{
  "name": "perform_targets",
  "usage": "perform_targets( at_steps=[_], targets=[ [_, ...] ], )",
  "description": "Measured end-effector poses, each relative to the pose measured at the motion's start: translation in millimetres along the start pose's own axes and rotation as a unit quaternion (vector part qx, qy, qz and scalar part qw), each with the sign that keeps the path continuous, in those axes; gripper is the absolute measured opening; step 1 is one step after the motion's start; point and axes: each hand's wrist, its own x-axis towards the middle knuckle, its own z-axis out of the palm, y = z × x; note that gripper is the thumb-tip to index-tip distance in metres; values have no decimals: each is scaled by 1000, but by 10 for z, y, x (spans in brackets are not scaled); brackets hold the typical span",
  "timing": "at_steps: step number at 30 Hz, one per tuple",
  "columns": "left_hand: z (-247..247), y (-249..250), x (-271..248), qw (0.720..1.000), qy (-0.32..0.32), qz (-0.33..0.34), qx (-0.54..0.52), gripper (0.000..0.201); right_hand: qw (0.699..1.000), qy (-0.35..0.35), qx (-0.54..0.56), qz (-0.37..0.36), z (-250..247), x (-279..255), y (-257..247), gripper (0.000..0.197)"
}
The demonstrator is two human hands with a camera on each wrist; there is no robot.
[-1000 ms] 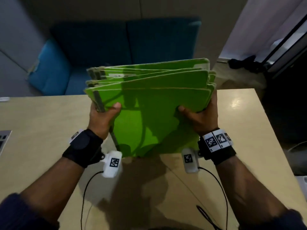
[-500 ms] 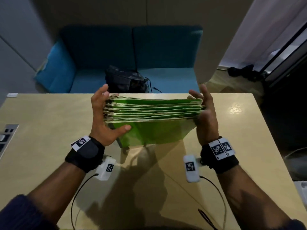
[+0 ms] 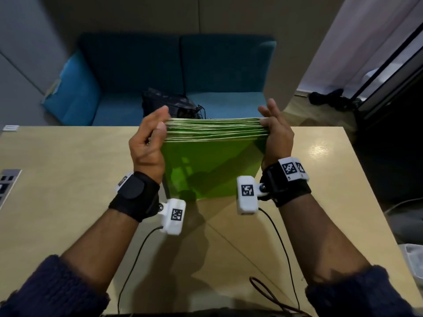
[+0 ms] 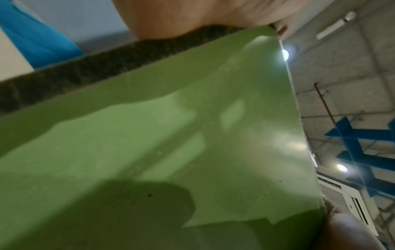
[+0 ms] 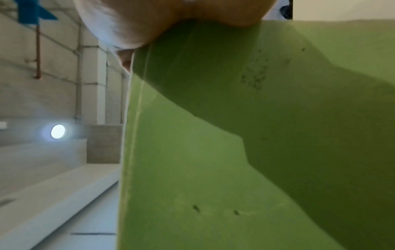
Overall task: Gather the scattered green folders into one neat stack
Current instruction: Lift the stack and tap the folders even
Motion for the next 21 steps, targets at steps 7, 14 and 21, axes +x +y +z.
perform_targets(
  at_steps=[7, 14, 21],
  targets=[
    [-44, -26, 168, 978, 19, -187, -87, 60, 996, 17, -10, 88, 26, 13, 142, 58],
    [-19, -83, 179, 973, 7, -215, -84, 53, 997, 45, -35, 54, 26, 6, 202, 28],
    [139, -17, 136, 987, 119, -106, -17, 26, 998, 20, -56, 8, -11, 61, 273, 42]
  ],
)
